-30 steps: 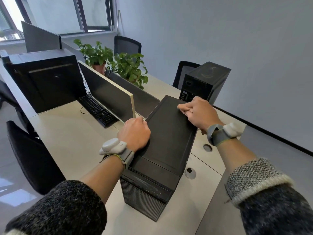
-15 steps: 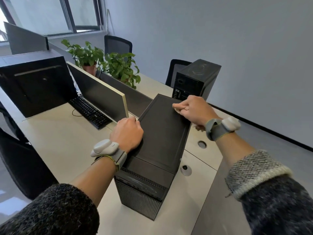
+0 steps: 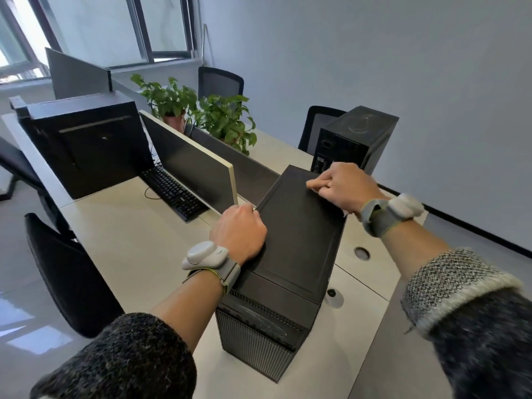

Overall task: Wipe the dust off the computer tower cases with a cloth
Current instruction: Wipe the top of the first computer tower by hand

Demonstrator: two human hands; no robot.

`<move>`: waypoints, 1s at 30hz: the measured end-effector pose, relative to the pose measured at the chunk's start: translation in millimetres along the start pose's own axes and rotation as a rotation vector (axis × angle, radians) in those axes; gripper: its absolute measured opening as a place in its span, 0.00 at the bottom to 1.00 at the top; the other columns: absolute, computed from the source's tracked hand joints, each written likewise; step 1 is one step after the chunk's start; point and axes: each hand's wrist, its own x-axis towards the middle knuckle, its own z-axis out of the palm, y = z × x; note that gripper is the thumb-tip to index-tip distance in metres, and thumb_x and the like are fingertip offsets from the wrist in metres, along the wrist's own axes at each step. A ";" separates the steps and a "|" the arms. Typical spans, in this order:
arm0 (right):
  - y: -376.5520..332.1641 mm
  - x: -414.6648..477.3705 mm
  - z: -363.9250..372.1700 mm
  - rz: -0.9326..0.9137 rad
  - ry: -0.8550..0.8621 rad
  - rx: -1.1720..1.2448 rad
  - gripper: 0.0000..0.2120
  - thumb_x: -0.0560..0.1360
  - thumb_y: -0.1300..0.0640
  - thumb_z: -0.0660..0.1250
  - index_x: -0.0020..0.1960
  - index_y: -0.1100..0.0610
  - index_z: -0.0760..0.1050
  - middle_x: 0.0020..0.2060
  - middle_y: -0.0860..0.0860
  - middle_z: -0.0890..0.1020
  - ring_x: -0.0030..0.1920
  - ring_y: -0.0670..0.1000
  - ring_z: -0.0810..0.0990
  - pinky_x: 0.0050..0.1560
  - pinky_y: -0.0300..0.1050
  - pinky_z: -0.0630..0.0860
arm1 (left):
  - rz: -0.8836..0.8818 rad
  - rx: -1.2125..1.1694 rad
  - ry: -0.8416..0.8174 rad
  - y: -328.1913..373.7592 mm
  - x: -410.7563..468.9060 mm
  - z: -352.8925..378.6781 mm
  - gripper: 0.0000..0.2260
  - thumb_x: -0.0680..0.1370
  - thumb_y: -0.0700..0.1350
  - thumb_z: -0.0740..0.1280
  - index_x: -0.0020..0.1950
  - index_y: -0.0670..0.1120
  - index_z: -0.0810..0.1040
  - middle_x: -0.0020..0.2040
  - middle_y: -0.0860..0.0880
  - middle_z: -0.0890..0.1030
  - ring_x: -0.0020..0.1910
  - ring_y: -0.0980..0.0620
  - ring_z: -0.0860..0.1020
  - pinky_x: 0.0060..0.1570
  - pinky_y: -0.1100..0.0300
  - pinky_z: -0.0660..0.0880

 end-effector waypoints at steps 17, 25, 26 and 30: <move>-49.2 51.4 12.2 0.028 0.048 -0.165 0.08 0.81 0.52 0.68 0.57 0.49 0.84 0.55 0.52 0.79 0.53 0.60 0.82 0.48 0.52 0.77 | -0.025 -0.073 0.022 -2.8 2.1 4.1 0.13 0.85 0.48 0.55 0.46 0.47 0.75 0.49 0.47 0.78 0.51 0.45 0.77 0.52 0.50 0.75; -39.5 42.4 6.5 -0.059 -0.078 -0.012 0.10 0.79 0.50 0.66 0.49 0.49 0.87 0.48 0.49 0.84 0.49 0.55 0.82 0.49 0.53 0.80 | 0.032 -0.095 -0.003 0.5 -1.3 -1.1 0.15 0.86 0.44 0.55 0.52 0.42 0.81 0.53 0.45 0.80 0.56 0.44 0.77 0.59 0.46 0.77; -34.2 44.6 6.1 -0.002 -0.028 -0.062 0.11 0.80 0.49 0.65 0.46 0.50 0.85 0.48 0.51 0.83 0.47 0.57 0.82 0.46 0.52 0.78 | 0.025 -0.101 0.004 -0.4 -0.6 -0.7 0.15 0.86 0.43 0.55 0.51 0.43 0.81 0.52 0.45 0.80 0.56 0.44 0.77 0.59 0.47 0.77; -55.4 39.0 7.6 -0.057 0.009 -0.211 0.14 0.84 0.55 0.62 0.40 0.49 0.70 0.49 0.53 0.74 0.46 0.59 0.77 0.45 0.52 0.71 | -0.010 -0.123 0.026 -2.1 1.8 1.2 0.13 0.85 0.45 0.56 0.47 0.45 0.78 0.51 0.46 0.79 0.54 0.44 0.78 0.56 0.47 0.77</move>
